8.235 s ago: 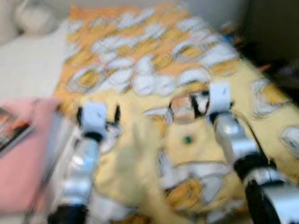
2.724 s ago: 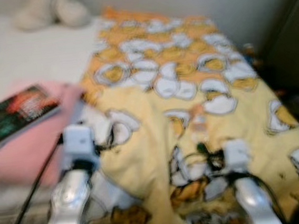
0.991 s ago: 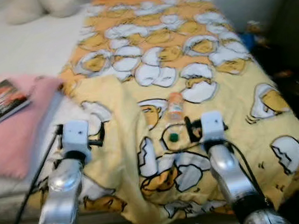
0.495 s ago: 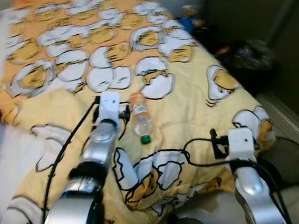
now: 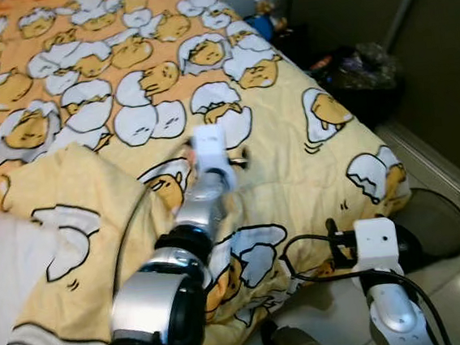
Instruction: Clean up the room
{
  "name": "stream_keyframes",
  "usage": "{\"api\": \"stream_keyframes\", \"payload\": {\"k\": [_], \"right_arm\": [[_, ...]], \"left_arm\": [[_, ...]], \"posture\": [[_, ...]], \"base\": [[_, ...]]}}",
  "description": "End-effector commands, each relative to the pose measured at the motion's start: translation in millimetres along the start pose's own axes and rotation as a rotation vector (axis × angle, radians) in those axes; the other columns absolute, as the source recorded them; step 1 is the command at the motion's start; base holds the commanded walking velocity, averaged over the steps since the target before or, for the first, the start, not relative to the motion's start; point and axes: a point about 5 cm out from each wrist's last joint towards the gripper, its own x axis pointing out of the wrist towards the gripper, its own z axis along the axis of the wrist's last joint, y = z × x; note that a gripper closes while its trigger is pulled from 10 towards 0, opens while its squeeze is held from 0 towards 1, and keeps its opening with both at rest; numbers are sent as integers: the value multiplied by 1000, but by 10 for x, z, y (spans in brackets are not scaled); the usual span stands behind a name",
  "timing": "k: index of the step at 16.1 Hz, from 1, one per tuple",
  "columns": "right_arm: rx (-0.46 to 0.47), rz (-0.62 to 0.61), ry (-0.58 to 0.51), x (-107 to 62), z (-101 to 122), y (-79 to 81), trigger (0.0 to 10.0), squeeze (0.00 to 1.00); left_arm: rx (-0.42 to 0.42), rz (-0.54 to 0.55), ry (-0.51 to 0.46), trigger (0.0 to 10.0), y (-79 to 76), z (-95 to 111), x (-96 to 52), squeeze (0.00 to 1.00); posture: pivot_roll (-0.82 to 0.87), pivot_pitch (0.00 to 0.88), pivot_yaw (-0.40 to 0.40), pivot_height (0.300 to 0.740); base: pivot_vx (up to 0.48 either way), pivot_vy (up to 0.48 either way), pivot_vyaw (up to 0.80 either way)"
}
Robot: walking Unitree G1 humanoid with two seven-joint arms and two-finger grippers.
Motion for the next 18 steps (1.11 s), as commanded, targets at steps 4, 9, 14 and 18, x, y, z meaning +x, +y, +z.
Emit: {"api": "stream_keyframes", "payload": {"k": [4,9,14,18], "right_arm": [[-18,24,21,-81,12,5,10000,0],[-22,39,53,-167,-22,14,10000,0],[-31,67,78,-228,-32,33,10000,0],[-48,69,97,-288,-45,-28,10000,0]], "left_arm": [[132,221,12,10000,192,-134,-37,0],[157,248,-6,10000,141,-108,-35,0],[129,251,105,10000,95,-369,-85,0],[11,189,161,10000,-46,-433,-90,0]], "posture": [[-381,203,50,740],[-388,218,50,740],[-420,251,36,740],[-455,268,25,740]], "base": [[0,0,0],[0,0,0],[0,0,0],[0,0,0]]}}
